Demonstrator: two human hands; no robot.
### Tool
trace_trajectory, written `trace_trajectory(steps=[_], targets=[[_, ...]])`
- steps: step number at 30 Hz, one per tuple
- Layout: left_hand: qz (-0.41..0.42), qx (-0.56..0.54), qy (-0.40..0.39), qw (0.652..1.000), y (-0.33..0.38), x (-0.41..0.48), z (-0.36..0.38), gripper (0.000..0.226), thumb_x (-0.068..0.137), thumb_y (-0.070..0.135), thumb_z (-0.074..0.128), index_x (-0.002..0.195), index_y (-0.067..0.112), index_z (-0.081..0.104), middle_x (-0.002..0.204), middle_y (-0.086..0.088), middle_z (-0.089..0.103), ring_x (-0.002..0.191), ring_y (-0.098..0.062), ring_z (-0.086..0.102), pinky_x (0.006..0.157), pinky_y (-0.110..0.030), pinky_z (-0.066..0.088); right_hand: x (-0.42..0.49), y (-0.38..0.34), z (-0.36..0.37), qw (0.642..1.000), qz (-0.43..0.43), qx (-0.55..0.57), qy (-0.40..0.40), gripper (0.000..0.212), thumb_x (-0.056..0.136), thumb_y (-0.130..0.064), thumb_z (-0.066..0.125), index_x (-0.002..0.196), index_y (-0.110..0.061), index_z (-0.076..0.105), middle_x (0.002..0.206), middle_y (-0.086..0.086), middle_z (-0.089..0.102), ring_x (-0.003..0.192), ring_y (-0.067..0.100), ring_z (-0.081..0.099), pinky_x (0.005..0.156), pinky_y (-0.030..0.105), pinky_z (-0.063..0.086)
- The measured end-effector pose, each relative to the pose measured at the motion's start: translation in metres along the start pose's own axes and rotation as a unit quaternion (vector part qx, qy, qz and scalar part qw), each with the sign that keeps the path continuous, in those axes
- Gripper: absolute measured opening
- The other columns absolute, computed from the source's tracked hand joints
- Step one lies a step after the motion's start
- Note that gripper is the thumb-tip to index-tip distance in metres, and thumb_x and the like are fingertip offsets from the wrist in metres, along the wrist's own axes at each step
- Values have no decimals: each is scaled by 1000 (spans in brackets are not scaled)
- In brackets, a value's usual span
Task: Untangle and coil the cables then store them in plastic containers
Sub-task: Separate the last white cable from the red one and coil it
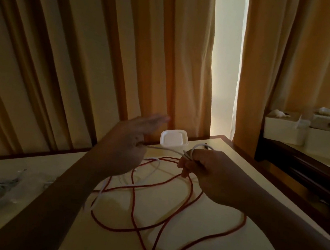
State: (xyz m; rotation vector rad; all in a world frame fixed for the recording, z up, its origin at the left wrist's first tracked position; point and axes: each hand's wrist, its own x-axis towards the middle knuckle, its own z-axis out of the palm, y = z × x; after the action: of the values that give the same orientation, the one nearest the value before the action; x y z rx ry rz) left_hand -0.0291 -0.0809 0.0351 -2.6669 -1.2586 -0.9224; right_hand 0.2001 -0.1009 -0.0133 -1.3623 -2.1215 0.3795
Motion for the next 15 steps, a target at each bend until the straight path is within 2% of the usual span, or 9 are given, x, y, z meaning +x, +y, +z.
trace_trajectory(steps=[2,5,7,9,11,12,13,14,15], targets=[[48,-49,16,998,24,-2,1,68,96,5,60,147,43,36,145,33,36,131,29,28,98,5,30,2,-1,5,999,-30,-23,7,23,98,-5,60,116,-20,64,107,-17,62,97,1,64,100,26,53],[5,11,-10,1000,36,-3,20,37,103,38,55,139,38,51,129,27,51,104,16,48,83,-7,40,4,-2,3,996,-45,-62,46,22,99,-8,58,119,-16,62,102,-14,56,85,-1,58,84,12,51],[-39,-16,0,999,32,-7,29,19,102,40,53,115,30,63,100,18,65,86,9,56,69,-10,42,7,1,-2,993,-54,-78,69,21,99,-8,58,120,-10,60,102,-8,53,85,-1,50,88,19,52],[-31,-59,0,998,32,-11,29,15,101,37,54,97,30,66,78,14,62,79,8,58,63,-9,44,7,3,-6,995,-54,-59,65,16,101,-8,56,115,-10,62,104,-5,59,89,3,55,92,30,55],[-15,-91,8,996,33,-10,26,16,101,27,57,93,35,68,83,17,64,86,7,60,70,-9,47,1,0,-9,999,-25,22,-23,17,105,-15,49,100,-22,64,94,-10,68,83,6,65,80,20,54],[-12,-100,22,995,31,-6,25,19,101,21,58,93,36,68,86,20,65,90,8,60,75,-7,47,-3,-5,-10,989,0,116,-89,21,106,-20,46,96,-22,64,88,-7,71,82,8,68,76,17,54],[-14,-111,41,993,28,-2,24,21,100,17,60,92,34,69,88,21,65,91,10,60,76,-7,46,-8,-10,-12,958,22,244,-152,23,105,-24,45,94,-18,65,84,-2,71,82,11,69,75,19,54],[-19,-131,59,989,26,2,25,20,99,15,63,90,33,69,87,19,65,91,8,61,75,-8,47,-14,-15,-13,899,34,388,-199,26,103,-27,45,92,-14,64,83,3,70,81,15,68,77,22,54],[-27,-169,73,983,25,5,26,19,98,16,64,89,31,69,86,16,67,89,3,63,75,-12,49,-19,-18,-14,824,33,520,-223,27,101,-27,45,90,-12,64,83,8,67,81,19,66,82,27,54]])
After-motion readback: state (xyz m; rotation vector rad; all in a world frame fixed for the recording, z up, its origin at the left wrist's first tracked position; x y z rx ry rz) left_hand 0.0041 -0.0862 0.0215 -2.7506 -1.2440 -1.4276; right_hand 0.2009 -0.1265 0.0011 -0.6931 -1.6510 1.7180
